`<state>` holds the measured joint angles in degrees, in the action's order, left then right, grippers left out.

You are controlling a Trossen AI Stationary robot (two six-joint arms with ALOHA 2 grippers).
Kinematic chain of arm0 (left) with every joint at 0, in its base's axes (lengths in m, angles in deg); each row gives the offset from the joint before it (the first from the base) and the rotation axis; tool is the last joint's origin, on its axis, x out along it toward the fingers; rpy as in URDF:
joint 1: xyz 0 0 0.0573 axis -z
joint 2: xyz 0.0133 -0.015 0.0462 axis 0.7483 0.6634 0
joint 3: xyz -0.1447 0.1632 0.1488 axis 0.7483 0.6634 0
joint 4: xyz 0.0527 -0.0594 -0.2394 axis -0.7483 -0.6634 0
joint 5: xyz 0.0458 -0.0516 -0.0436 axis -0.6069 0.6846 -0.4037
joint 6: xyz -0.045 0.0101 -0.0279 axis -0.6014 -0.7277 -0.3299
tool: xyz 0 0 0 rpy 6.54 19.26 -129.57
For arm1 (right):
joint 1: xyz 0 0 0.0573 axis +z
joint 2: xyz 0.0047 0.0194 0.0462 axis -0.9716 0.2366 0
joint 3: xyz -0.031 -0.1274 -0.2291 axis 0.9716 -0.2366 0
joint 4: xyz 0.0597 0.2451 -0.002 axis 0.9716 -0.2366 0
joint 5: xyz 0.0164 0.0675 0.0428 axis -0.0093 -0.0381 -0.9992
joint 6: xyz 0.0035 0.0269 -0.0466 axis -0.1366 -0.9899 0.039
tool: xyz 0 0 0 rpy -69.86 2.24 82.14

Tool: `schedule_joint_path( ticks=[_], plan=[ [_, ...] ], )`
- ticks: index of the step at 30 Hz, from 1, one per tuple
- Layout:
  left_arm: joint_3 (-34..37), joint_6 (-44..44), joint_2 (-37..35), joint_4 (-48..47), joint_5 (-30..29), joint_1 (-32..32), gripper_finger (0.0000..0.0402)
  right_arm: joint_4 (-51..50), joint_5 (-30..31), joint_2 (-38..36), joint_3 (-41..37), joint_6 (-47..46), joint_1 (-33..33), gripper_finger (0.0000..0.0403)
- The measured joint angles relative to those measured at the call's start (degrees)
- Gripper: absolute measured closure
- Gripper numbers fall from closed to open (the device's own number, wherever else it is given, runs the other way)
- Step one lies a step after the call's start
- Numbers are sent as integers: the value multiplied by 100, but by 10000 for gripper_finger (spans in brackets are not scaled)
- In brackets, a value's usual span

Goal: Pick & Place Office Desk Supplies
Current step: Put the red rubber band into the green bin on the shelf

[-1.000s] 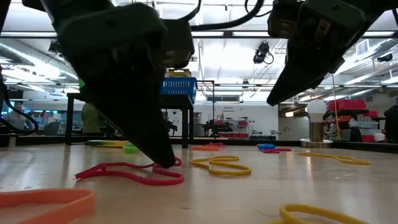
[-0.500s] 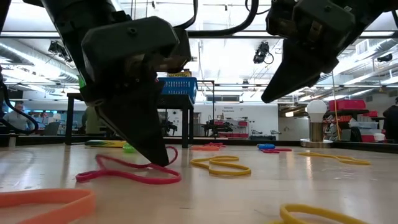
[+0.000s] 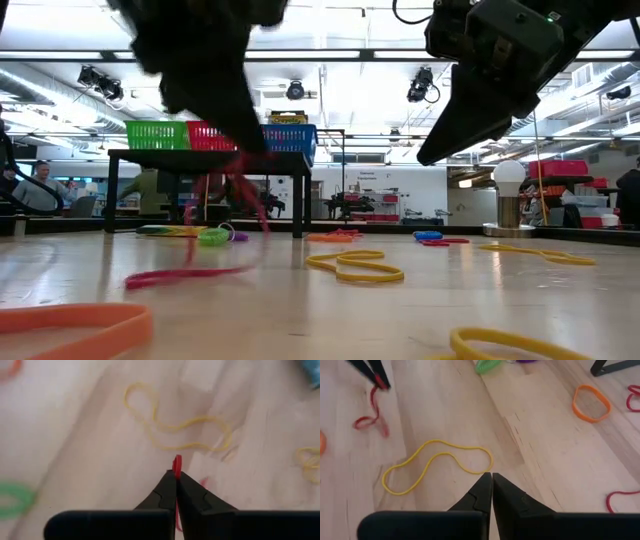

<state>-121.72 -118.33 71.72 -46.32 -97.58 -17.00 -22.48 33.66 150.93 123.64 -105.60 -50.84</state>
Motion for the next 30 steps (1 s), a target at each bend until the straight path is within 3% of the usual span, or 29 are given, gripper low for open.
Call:
schedule_joint_path(
  ticks=[5, 10, 17, 21, 25, 30],
  plan=[
    [253, 818, -700, -12, -257, -43, 398, 24, 6, 0, 0, -50, -69, 385],
    [820, 1919, -1727, 323, -181, -248, 398, 66, 353, 0, 0, -800, -194, 385],
    [2021, 2861, -3309, 1523, 524, -688, 398, 183, 393, 2, 0, -1075, -415, 385],
    [2314, 3057, -4036, 1847, 827, -859, 398, 292, 393, 2, 0, -1099, -544, 385],
    [2305, 3134, -4577, 1898, 500, -976, 397, 314, 429, 3, 2, -1054, -747, 385],
    [2303, 3036, -5050, 1965, -266, -1353, 396, 344, 513, 7, 2, -350, -1063, 385]
  ],
)
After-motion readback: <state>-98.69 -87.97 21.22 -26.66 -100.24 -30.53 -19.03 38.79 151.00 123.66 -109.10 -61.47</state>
